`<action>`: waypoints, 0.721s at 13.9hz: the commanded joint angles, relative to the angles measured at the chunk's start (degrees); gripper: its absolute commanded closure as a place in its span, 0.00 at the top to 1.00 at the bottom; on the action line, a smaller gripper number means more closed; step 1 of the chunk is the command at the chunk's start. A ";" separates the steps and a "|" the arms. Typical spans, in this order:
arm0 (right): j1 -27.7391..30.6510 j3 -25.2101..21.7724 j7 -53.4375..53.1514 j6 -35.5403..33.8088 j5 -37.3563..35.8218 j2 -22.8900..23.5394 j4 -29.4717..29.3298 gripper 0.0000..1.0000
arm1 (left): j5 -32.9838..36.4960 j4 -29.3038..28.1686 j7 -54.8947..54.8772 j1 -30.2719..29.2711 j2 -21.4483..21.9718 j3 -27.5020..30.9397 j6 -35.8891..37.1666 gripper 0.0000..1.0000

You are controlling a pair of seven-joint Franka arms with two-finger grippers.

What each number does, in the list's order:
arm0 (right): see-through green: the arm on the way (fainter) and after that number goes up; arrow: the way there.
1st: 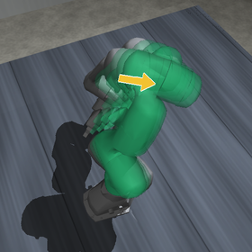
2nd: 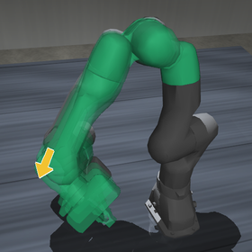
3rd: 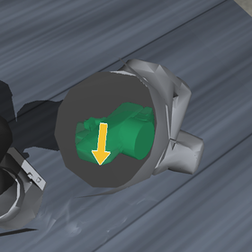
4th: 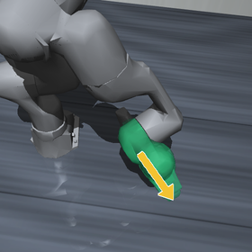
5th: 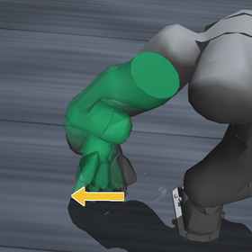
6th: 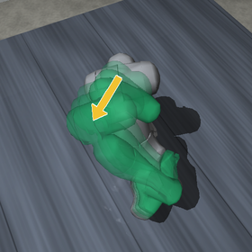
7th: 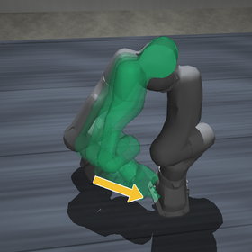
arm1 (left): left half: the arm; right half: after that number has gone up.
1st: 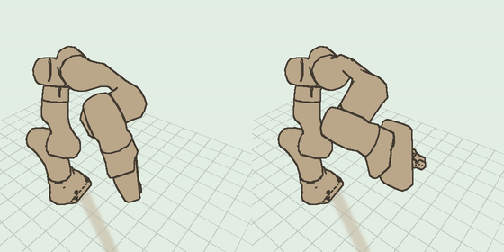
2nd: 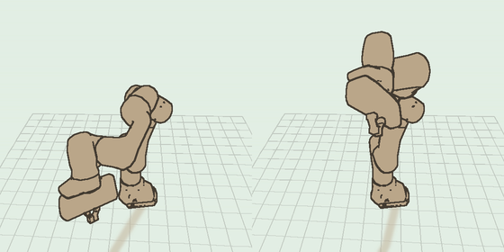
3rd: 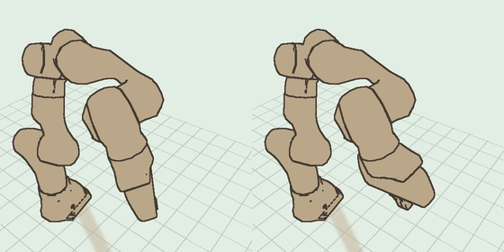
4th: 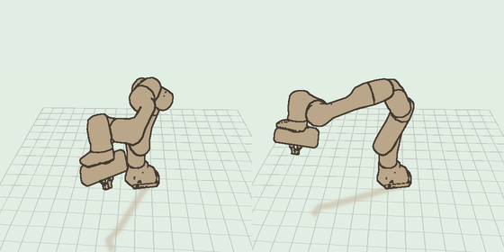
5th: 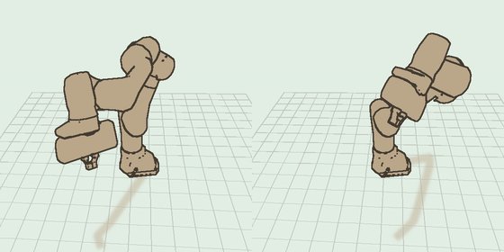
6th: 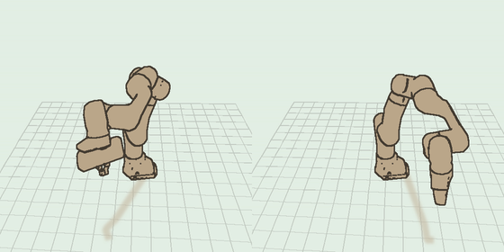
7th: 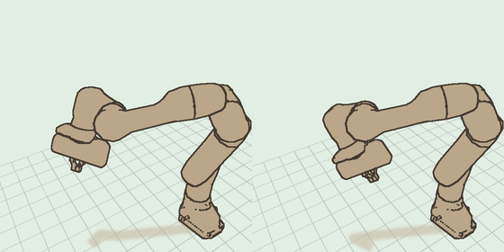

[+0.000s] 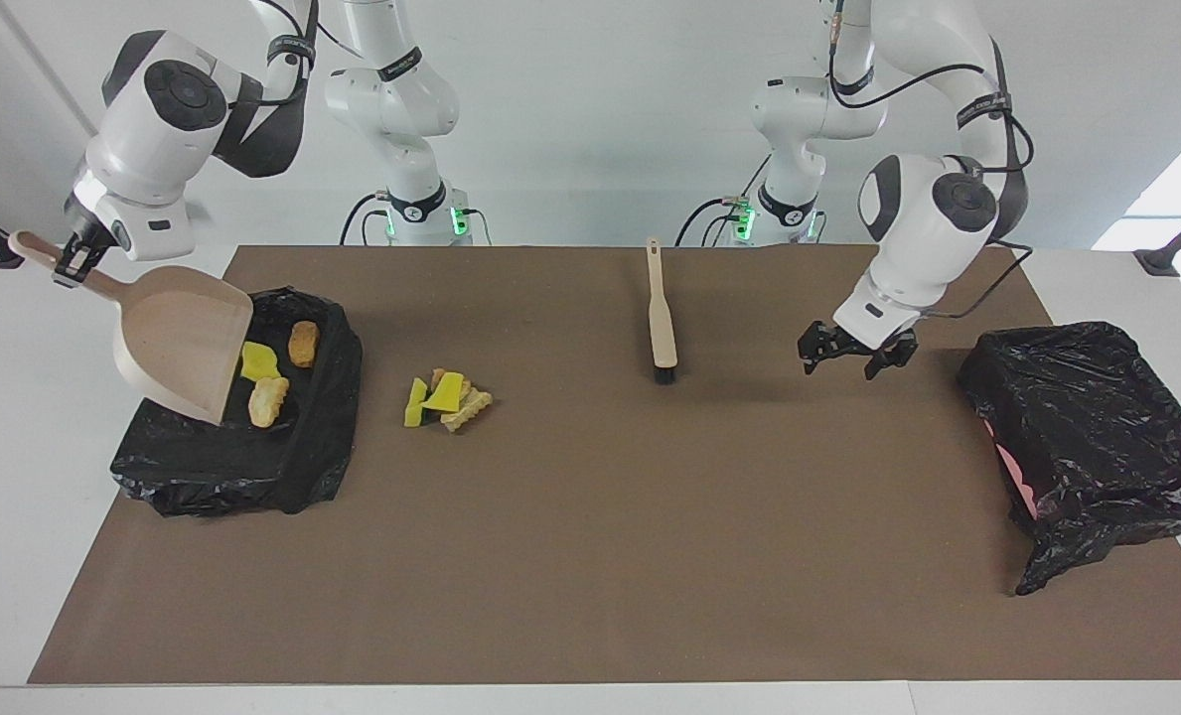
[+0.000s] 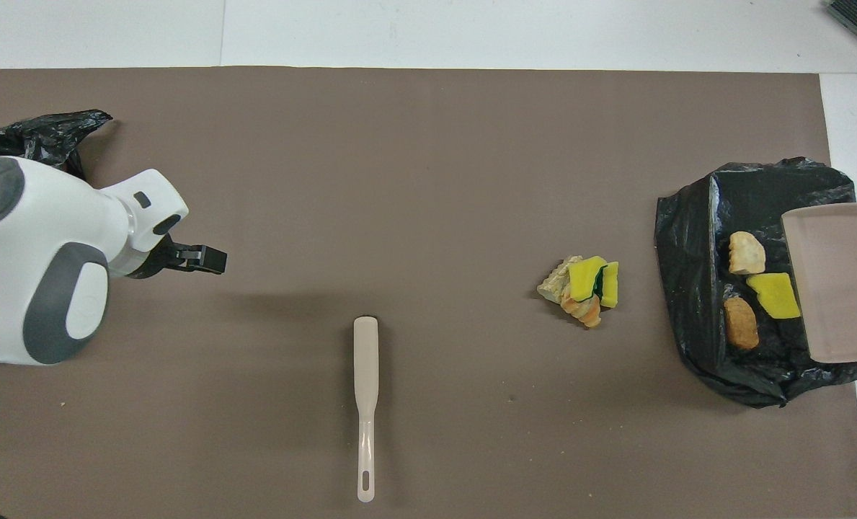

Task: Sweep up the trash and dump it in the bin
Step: 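Dump the dustpan with the right gripper while the left gripper retracts, then return the empty dustpan to the mat center with the right gripper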

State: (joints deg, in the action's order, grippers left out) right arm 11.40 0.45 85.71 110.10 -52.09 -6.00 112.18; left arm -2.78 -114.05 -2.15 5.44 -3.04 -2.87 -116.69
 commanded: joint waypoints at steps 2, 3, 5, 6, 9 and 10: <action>-3.13 -0.01 4.02 -5.67 -4.51 -1.02 -1.60 0.00 | 1.46 12.32 -4.18 -4.56 0.14 -0.55 14.96 1.00; -4.01 0.08 4.02 -8.38 -4.51 -1.20 -2.39 0.00 | 1.46 15.32 -4.09 -5.00 0.14 -0.38 18.48 1.00; -5.50 1.65 3.76 -14.00 -3.55 -1.38 -5.20 0.00 | 1.46 19.37 -3.31 -6.32 0.31 -0.38 23.68 1.00; -5.68 3.58 2.89 -17.52 -2.94 -1.38 -6.95 0.00 | 1.46 20.09 -2.26 -6.32 1.27 0.06 25.36 1.00; -6.47 7.97 -5.96 -26.93 3.29 -1.38 -9.69 0.00 | 1.63 20.27 -0.93 -6.15 5.31 0.59 28.62 1.00; -6.48 9.90 -10.35 -29.48 5.57 -1.55 -9.78 0.00 | 1.63 20.01 -0.58 -6.06 6.37 0.41 29.50 1.00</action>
State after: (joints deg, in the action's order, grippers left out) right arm 5.08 7.93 81.20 84.60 -49.75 -7.42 103.22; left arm -2.44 -93.90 -4.12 -0.42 0.82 -1.95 -89.70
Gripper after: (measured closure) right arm 0.674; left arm 0.000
